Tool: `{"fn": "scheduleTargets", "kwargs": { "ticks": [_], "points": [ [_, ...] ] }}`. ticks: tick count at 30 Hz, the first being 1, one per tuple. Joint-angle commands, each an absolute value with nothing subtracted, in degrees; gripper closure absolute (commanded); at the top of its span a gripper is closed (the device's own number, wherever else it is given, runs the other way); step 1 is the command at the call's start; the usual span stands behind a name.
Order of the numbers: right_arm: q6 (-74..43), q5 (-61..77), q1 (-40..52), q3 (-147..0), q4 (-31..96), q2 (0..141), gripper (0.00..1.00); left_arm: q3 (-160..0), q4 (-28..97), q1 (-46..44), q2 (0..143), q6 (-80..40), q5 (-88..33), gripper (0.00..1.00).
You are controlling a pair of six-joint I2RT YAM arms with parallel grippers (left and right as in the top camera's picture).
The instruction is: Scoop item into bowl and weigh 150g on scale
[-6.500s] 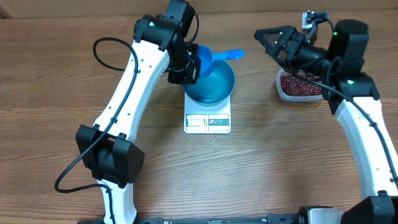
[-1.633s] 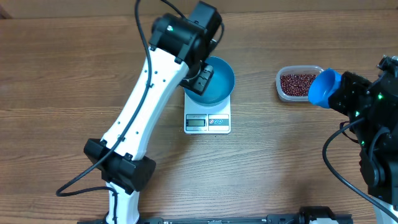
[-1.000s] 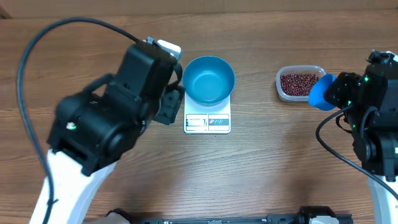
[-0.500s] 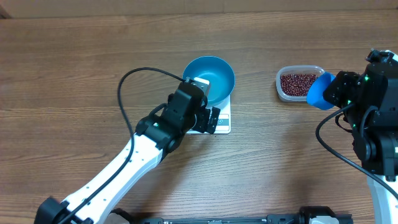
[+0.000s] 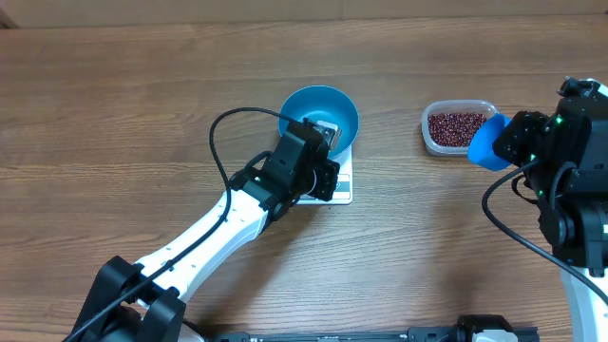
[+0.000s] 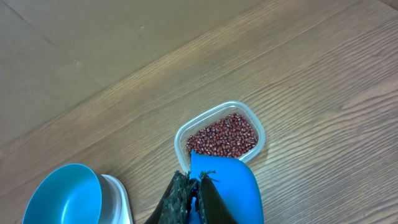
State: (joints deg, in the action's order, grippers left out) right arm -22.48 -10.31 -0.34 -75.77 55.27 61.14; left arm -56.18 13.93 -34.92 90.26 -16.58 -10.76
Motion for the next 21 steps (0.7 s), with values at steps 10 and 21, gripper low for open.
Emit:
{"fn": "scheduleTargets", "kwargs": {
  "ticks": [10,21],
  "points": [
    [-22.6,-10.2,-0.5,-76.9,55.3,60.8,0.96,-56.1,13.6,-40.2,97.1,2.4,-5.4,0.96],
    [-22.6,-10.3,-0.5,-76.9,56.2,62.9,0.96,-56.1,11.8,-40.1,99.6,-7.6,4.9,0.96]
  ]
}}
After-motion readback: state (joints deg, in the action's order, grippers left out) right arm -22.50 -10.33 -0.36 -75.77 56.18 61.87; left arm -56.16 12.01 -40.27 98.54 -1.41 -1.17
